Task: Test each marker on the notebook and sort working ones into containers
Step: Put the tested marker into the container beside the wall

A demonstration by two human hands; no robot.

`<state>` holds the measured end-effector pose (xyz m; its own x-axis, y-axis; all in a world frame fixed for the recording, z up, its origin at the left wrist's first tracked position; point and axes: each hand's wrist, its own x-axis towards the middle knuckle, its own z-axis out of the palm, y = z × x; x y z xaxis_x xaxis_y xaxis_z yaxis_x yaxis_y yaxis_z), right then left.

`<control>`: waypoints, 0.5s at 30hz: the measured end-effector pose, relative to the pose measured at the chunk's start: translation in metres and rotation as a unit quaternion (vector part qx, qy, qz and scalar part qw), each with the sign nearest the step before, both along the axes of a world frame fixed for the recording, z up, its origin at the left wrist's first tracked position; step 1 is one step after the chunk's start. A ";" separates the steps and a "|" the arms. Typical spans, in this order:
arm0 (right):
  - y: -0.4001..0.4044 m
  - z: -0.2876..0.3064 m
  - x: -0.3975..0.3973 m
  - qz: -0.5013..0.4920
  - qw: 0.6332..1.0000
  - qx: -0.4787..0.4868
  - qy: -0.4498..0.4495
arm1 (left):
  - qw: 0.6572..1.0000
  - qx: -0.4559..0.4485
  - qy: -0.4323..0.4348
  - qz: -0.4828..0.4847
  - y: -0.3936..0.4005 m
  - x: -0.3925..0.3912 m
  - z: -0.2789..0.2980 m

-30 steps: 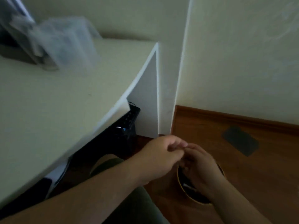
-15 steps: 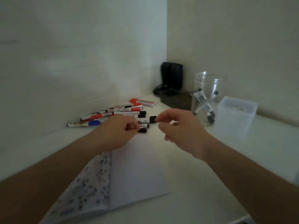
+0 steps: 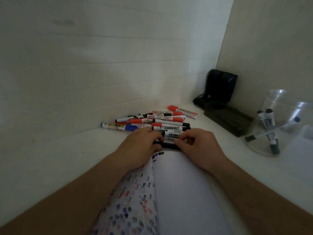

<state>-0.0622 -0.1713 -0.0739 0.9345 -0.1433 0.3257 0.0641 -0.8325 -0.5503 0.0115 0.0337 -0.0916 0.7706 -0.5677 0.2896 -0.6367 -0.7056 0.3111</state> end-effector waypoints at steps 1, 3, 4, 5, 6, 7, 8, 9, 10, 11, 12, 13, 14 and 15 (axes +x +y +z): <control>-0.001 0.001 -0.001 -0.011 1.000 0.026 -0.008 | 0.999 0.019 -0.025 -0.005 0.000 -0.001 0.000; -0.002 0.005 -0.006 -0.021 0.997 0.073 -0.034 | 0.996 0.030 -0.082 -0.007 0.001 -0.001 -0.002; -0.001 0.007 -0.009 -0.018 0.993 0.107 -0.046 | 0.994 0.021 -0.104 0.001 0.003 -0.003 -0.002; -0.001 0.009 -0.011 -0.014 0.987 0.149 -0.062 | 0.994 0.004 -0.112 0.012 0.005 -0.006 -0.001; 0.000 0.012 -0.013 -0.015 0.977 0.195 -0.082 | 0.994 -0.029 -0.103 0.022 0.007 -0.010 0.002; 0.000 0.014 -0.015 -0.018 0.966 0.239 -0.097 | 0.994 -0.070 -0.076 0.031 0.009 -0.014 0.006; 0.001 0.017 -0.017 -0.017 0.955 0.280 -0.098 | 0.992 -0.115 -0.042 0.031 0.010 -0.019 0.011; 0.003 0.019 -0.019 -0.005 0.943 0.322 -0.084 | 0.988 -0.156 -0.010 0.020 0.011 -0.024 0.016; 0.007 0.021 -0.022 0.024 0.926 0.371 -0.060 | 0.984 -0.181 -0.001 -0.005 0.011 -0.030 0.021; 0.013 0.022 -0.022 0.062 0.904 0.423 -0.032 | 0.982 -0.184 -0.001 -0.035 0.009 -0.036 0.026; 0.020 0.023 -0.023 0.093 0.880 0.467 -0.004 | 0.983 -0.171 -0.003 -0.067 0.007 -0.040 0.028; 0.026 0.023 -0.024 0.108 0.862 0.495 0.022 | 0.984 -0.152 0.000 -0.092 0.003 -0.044 0.028; 0.031 0.023 -0.023 0.111 0.853 0.508 0.043 | 0.985 -0.135 0.004 -0.109 0.000 -0.046 0.026; 0.034 0.022 -0.022 0.107 0.847 0.518 0.057 | 0.985 -0.126 0.009 -0.119 -0.004 -0.047 0.023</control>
<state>-0.0838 -0.1371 -0.0516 0.9922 -0.1196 0.0347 0.0496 0.1240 -0.9910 -0.0354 0.0298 -0.0687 0.6304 -0.6455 0.4313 -0.7676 -0.4355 0.4701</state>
